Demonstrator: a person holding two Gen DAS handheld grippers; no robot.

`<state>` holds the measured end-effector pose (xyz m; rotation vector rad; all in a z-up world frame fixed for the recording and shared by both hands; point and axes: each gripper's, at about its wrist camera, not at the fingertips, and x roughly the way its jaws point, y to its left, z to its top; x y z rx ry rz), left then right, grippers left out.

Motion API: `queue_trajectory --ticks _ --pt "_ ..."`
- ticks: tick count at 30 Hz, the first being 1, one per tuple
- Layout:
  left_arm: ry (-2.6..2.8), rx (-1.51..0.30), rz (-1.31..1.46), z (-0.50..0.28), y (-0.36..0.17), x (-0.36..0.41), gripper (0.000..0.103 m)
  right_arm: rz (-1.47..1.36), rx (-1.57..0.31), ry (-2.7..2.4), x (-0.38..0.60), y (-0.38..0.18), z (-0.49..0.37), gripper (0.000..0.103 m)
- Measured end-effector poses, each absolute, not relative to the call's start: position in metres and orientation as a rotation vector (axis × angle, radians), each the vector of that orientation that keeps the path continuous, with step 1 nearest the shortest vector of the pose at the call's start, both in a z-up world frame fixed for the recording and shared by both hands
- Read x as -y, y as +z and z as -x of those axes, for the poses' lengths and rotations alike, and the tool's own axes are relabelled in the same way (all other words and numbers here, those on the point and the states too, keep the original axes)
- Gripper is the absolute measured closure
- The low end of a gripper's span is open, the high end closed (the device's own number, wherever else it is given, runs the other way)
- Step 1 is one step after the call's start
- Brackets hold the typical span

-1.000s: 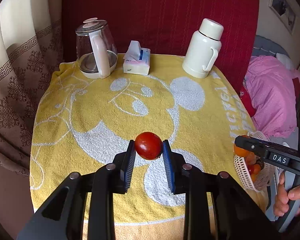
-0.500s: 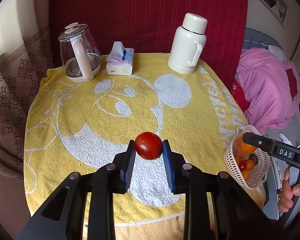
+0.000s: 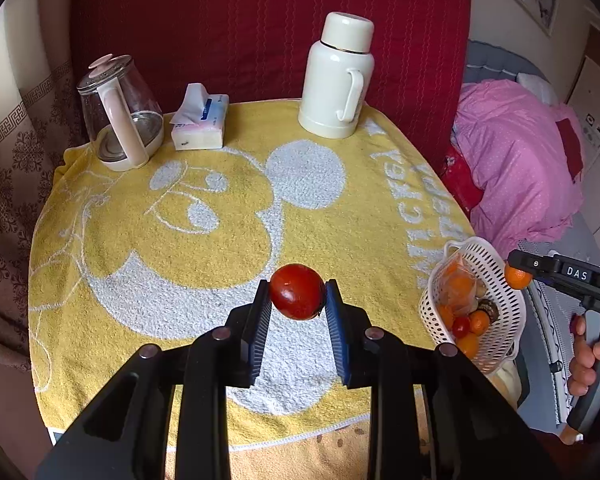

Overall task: Organize fruits
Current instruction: 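Open the right gripper to drop the mandarin into the basket, then lower the left gripper into the basket and open it to release the tomato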

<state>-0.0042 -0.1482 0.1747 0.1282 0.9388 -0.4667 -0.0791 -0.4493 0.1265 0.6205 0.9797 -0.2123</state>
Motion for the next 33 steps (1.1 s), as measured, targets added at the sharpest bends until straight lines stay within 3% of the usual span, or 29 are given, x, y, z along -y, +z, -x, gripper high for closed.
queue_trajectory --ticks 22,23,26,33 --pt "-0.542 -0.971 -0.195 0.018 0.165 0.228 0.075 -0.714 -1.036 -0.186 0.499 0.101 0.103 0.061" --pt "-0.545 -0.971 -0.198 0.019 0.165 0.232 0.075 -0.714 -1.035 -0.178 0.500 0.102 0.103 0.060" --pt "-0.549 -0.974 -0.207 0.020 0.165 0.242 0.075 -0.706 -1.024 -0.164 0.503 0.105 0.103 0.043" --pt "-0.577 -0.987 -0.211 0.024 0.162 0.263 0.075 -0.633 -1.001 -0.155 0.508 0.112 0.104 0.043"
